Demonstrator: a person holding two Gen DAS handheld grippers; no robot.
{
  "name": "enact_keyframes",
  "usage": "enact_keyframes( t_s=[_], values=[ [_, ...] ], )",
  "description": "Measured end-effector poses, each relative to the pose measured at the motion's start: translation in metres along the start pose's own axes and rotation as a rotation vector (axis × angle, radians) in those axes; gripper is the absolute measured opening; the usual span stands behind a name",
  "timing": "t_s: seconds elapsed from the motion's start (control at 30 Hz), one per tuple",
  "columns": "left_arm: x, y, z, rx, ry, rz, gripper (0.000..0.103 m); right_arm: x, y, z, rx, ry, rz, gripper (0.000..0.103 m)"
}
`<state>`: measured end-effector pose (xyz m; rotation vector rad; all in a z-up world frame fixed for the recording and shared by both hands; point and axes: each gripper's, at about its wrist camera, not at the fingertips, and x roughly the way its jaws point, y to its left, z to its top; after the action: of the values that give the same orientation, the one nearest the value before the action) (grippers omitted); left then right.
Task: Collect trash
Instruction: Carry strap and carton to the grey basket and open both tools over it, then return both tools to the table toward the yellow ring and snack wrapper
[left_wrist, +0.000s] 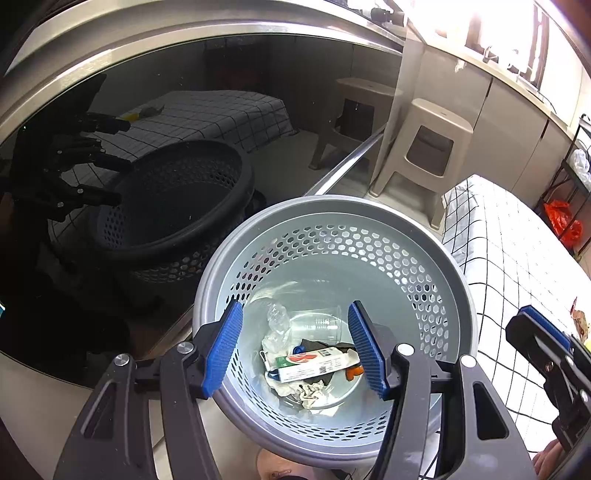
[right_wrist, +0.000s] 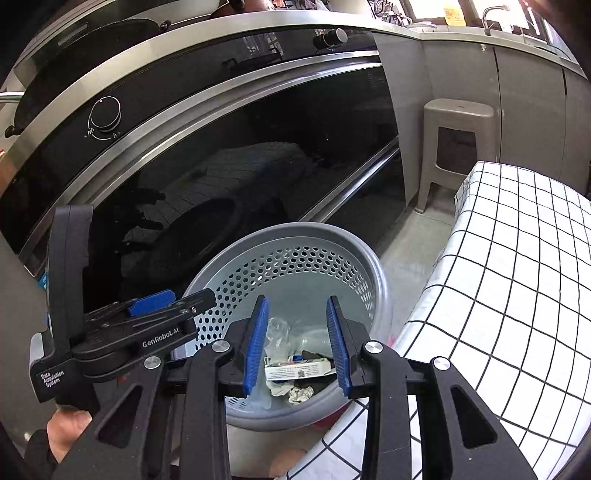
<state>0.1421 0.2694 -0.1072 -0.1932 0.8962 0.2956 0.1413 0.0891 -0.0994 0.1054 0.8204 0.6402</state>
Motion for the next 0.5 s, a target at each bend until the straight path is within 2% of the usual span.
enact_keyframes(
  t_s=[0.1, 0.23, 0.37, 0.43, 0.5],
  values=[
    [-0.003, -0.003, -0.001, 0.004, -0.009, -0.005, 0.064, -0.007, -0.001, -0.006, -0.005, -0.003, -0.016, 0.033],
    [-0.007, -0.008, -0.003, 0.018, -0.02, -0.018, 0.069, -0.021, -0.006, -0.017, -0.004, -0.011, -0.047, 0.044],
    [-0.012, -0.018, -0.005, 0.043, -0.036, -0.027, 0.073, -0.04, -0.015, -0.027, 0.021, -0.028, -0.084, 0.047],
    [-0.014, -0.022, -0.007, 0.055, -0.042, -0.031, 0.076, -0.053, -0.022, -0.031, 0.042, -0.039, -0.095, 0.054],
    [-0.017, -0.027, -0.008, 0.064, -0.046, -0.036, 0.077, -0.067, -0.029, -0.036, 0.06, -0.056, -0.105, 0.057]
  ],
)
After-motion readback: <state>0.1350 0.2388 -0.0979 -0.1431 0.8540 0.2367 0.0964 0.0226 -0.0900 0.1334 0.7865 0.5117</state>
